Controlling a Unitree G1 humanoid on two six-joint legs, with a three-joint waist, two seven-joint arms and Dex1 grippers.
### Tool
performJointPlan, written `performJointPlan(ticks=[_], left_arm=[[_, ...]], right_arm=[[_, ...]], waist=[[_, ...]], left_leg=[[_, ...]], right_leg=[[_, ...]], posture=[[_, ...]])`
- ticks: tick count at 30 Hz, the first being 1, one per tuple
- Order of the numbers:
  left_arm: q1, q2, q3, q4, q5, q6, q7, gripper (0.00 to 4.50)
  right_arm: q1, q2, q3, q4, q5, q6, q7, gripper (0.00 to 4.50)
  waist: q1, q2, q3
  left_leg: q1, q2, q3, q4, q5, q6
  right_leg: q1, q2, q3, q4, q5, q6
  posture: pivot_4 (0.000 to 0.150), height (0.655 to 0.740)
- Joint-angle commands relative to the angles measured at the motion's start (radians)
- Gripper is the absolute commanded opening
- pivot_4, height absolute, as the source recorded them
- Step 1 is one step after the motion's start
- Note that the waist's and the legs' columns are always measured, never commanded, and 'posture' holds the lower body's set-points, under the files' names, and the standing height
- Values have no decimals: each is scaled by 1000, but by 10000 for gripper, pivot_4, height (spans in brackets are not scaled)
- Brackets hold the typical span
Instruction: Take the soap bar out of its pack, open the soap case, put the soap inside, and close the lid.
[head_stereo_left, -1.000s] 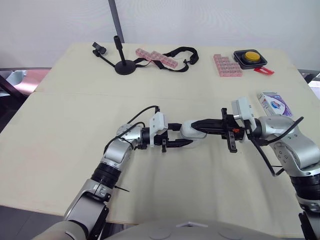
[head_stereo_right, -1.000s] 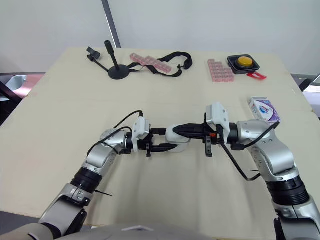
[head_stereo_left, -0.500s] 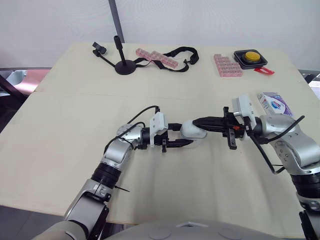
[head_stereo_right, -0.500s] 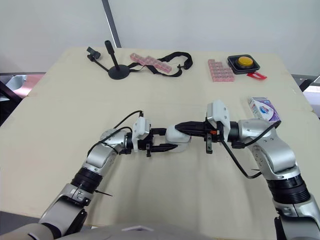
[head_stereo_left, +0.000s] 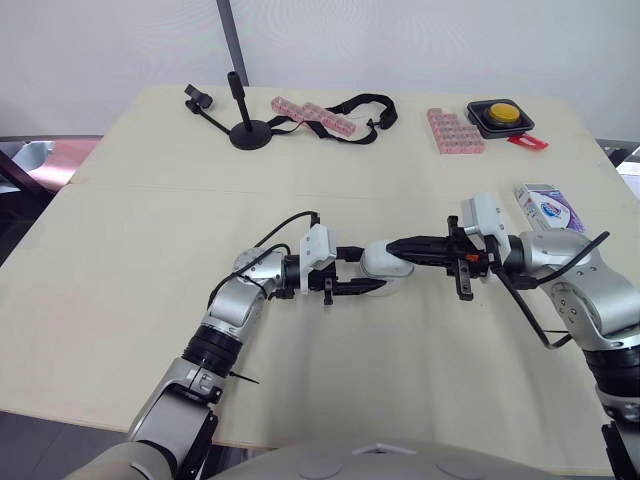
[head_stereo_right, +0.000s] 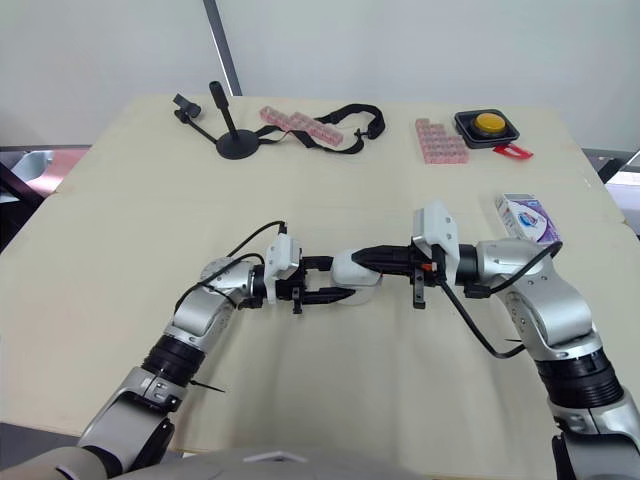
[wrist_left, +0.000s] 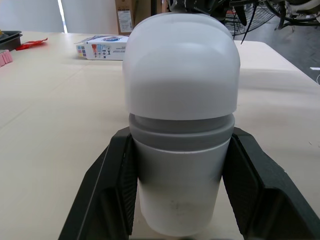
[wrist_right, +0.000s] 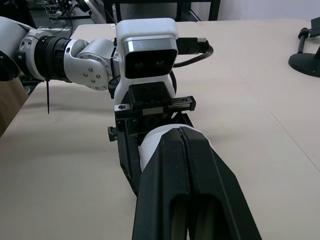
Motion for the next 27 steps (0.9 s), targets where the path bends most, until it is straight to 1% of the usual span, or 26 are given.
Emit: performJointPlan(ticks=[1, 11, 20, 24, 27], left_arm=[[-4, -4, -9, -24, -3, -9, 1, 18577], [-6, -9, -10, -25, -3, -8, 4, 18577], [-7, -5, -4, -24, -3, -8, 7, 18577], [-3, -3, -1, -28, -7, 0, 9, 18577], [2, 1, 2, -40, -15, 21, 11, 18577]], right_arm=[[5, -19, 41, -8, -34, 42, -15, 295], [-12, -26, 86, -13, -52, 126, -57, 295], [-8, -37, 118, 0, -75, 113, -41, 295], [-16, -23, 91, 17, -66, 88, -52, 295], [-20, -15, 20, 61, -38, 40, -48, 295]], waist=[[0, 0, 0], [-5, 0, 0], [-5, -1, -1], [-6, -1, -1], [-5, -1, -1]], left_leg=[[0, 0, 0, 0, 0, 0], [1, 0, 0, 0, 0, 0], [1, 0, 0, -1, 0, 0], [1, 0, 0, -1, 0, 0], [1, 0, 0, -1, 0, 0]], right_leg=[[0, 0, 0, 0, 0, 0], [2, 0, 0, 0, 0, 0], [4, -1, 1, -1, 0, 0], [5, -1, 1, -1, 0, 0], [5, -1, 1, -1, 0, 0]], posture=[[1500, 7143], [1500, 7143], [1500, 7143], [1500, 7143], [1500, 7143]])
